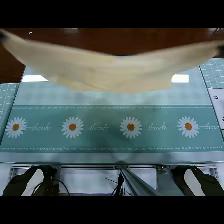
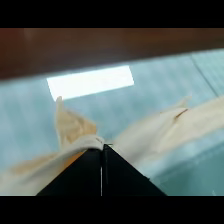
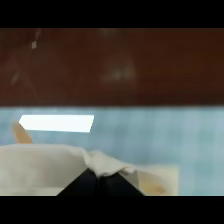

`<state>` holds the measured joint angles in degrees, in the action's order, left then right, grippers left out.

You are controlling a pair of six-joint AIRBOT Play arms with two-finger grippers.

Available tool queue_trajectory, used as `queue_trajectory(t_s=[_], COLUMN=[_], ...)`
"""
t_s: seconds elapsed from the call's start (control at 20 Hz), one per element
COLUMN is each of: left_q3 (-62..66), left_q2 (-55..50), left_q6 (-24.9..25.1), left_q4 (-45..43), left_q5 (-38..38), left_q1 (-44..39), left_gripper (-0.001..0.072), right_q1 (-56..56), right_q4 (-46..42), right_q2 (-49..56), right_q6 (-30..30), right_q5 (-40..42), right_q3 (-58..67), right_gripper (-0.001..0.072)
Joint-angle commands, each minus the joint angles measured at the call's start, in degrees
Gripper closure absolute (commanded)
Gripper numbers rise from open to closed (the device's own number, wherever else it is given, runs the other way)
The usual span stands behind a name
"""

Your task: Fold the shirts.

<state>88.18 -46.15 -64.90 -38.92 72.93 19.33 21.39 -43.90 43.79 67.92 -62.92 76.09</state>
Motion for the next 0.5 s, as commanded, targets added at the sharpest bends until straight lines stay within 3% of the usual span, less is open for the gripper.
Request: queue_trajectory(t_s=[0.0, 0.1, 0.2, 0.45], left_q3=[15.43, 21.59, 27.56, 36.35], left_q2=[9.2, 11.47, 12.57, 12.59], left_q6=[-0.31, -1.9, -8.15, -8.9], left_q4=[-5.73, -12.63, -21.4, -28.87], left_q5=[-11.63, -12.33, -11.28, 5.66], left_q1=[0.04, 0.04, 0.04, 0.07], left_gripper=[0.0687, 0.0688, 0.0688, 0.0689], right_q1=[-0.07, -0.07, -0.07, -0.07], right_q4=[-2.64, -9.88, -16.79, -22.16], right_q2=[-6.05, -7.32, -8.2, -8.44], right_q6=[3.56, 9.75, 14.67, 18.25], right_q5=[7.76, 7.89, 5.68, -10.97], right_q3=[16.22, 22.84, 28.02, 36.61], right_gripper=[0.0686, 0.0687, 0.0687, 0.0687])
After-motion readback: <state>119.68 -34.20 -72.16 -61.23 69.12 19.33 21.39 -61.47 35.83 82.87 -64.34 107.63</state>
